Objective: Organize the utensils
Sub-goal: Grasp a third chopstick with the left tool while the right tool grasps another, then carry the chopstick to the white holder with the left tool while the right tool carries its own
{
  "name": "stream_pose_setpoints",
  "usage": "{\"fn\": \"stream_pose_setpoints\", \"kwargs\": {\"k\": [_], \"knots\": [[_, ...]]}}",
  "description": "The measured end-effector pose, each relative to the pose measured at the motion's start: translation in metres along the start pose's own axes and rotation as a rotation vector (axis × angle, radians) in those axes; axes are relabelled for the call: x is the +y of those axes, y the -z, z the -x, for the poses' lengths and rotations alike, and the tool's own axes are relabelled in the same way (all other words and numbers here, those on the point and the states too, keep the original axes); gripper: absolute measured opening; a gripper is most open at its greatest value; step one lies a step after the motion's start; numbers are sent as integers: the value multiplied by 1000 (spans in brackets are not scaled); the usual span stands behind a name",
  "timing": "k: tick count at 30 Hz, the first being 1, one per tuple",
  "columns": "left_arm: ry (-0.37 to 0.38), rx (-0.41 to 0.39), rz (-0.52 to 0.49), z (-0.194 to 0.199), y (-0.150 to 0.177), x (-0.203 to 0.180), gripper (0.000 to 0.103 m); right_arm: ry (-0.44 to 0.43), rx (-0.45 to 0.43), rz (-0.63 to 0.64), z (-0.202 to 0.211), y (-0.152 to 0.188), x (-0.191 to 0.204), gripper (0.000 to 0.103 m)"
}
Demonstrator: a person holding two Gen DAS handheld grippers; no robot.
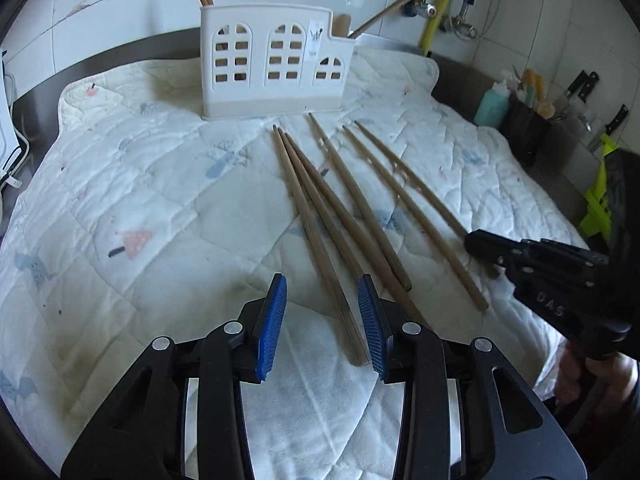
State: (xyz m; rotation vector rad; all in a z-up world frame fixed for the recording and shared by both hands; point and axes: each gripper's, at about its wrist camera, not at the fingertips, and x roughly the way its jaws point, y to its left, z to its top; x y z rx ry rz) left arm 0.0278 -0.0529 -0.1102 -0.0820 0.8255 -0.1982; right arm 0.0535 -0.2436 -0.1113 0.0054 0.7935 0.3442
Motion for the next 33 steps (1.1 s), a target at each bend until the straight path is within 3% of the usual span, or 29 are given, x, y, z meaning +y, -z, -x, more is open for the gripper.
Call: {"fn": "stream_pose_setpoints", "kwargs": {"k": [7,17,19,25,33], "knots": [[-85,4,-25,-10,-2,-4,25,-12,-4,-15,1,1,-2,7],[-129,-16,-31,-15,-8,-6,24,-11,-8,-20,-2,2,-2,7],[-145,-25,-52,-17,-8,-9,15,-8,-10,-15,-2,2,-2,7],[-60,-30,-26,-10,-13,4,6,-4,-33,-6,6,-2,-2,7],[20,-100,-11,14,-19,16,5,-3,-126,30,40,-21,5,7]]}}
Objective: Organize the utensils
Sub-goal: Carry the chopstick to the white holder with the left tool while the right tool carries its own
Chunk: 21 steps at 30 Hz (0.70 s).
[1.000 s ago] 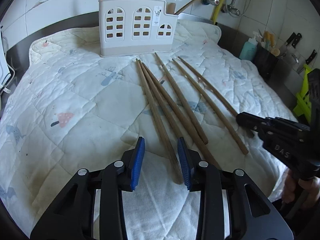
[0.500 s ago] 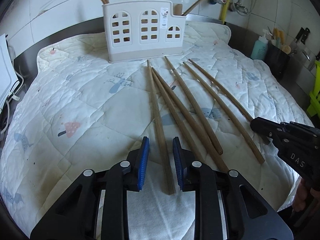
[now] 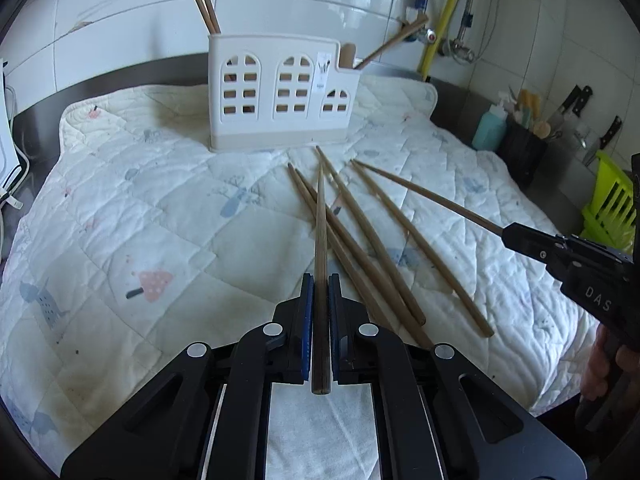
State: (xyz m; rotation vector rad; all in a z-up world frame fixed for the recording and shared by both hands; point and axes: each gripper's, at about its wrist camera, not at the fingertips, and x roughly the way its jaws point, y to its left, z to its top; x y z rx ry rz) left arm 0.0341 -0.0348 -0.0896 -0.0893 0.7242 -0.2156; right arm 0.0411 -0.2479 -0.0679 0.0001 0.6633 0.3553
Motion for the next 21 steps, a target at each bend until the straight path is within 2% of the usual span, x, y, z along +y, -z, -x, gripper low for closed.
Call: {"fn": "stream_pose_setpoints", "kwargs": {"k": [3,10,18,21], "knots": [[30,-34,22,9,-6,5,5,-4,-41,15,13,-13,2,7],[28,-109,35,22,-30,15,5,-32,-126,38,31,-60,3,7],[43,-168,32,31,-72,31,5,-98,-169,81,38,-139,0,7],[62,-171,34,32,-88,36,5,-95,-190,107,43,-174,-2,7]]}}
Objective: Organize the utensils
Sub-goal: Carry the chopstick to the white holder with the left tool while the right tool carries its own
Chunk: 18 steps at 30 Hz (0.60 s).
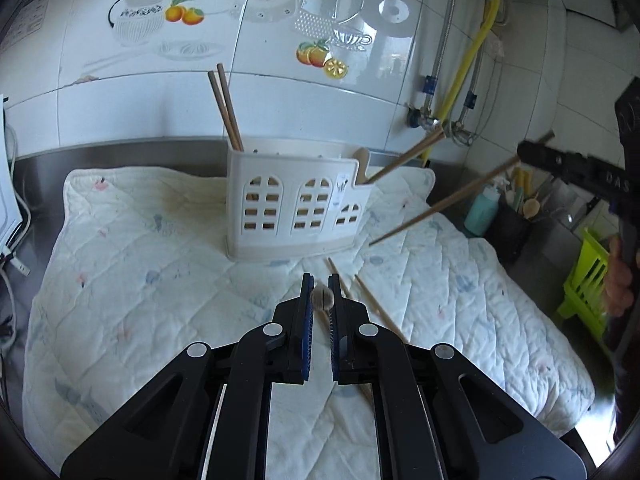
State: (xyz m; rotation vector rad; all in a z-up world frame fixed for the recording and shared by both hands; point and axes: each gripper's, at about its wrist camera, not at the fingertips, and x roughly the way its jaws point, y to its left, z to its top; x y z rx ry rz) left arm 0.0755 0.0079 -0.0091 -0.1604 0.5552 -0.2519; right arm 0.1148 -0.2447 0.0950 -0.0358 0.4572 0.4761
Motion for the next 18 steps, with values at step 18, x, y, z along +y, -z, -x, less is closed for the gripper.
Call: {"fn": "stream_pose_setpoints", "kwargs": {"k": [18], "knots": [[0,-70,-62,9,-61,5,5,6,151,56,-94,-85,-11,7]]}}
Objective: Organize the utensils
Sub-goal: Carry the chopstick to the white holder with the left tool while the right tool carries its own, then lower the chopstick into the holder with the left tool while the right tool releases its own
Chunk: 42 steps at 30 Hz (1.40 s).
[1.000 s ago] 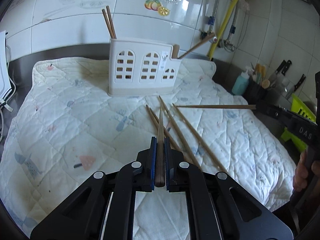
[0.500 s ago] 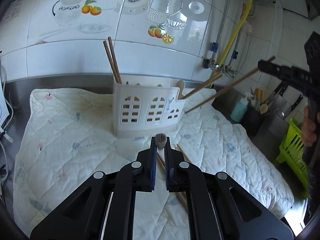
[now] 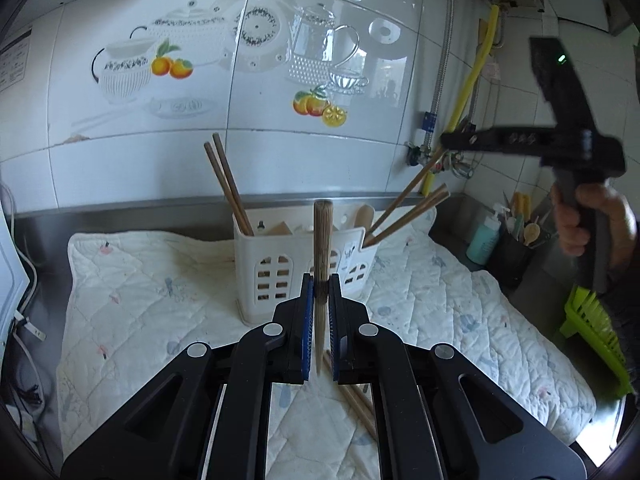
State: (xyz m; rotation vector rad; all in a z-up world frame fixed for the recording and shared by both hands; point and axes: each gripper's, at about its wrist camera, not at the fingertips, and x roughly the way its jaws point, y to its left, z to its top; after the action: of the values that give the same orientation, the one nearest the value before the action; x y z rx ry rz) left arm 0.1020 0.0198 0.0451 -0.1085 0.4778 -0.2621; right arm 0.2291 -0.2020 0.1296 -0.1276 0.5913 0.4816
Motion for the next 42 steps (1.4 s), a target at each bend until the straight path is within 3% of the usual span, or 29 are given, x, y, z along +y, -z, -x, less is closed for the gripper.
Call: {"fn": "stream_pose_setpoints", "kwargs": {"k": [6,8,10,17,23,31,36,42], "knots": [[-20,-66,-19,13,-31,-1,5,5,-7,-26,-17,6,-2,12],[-27,-94,-28,17,-45,-1,5,22,-30,-30,-12,8,-3,27],[-38,-127,-39,21,-59,-2,5,38,-59,-31,-4,10,-4,31],[-89,-255,-75,27,-115,-5,5,39,-135,-39,32,33,-4,37],[-132,-321,-60,7,-146,4,5,7,-135,-71,47,74,-1,39],[-132,-304,23,-41,-140,28,5,27,-91,-39,47,130,17,39],[-134,-220,75,-69,-121,43,6,49,-62,-21,44,160,27,39],[-149,-189,82,-67,-109,45,11,43,8,-32,39,200,36,39]]}}
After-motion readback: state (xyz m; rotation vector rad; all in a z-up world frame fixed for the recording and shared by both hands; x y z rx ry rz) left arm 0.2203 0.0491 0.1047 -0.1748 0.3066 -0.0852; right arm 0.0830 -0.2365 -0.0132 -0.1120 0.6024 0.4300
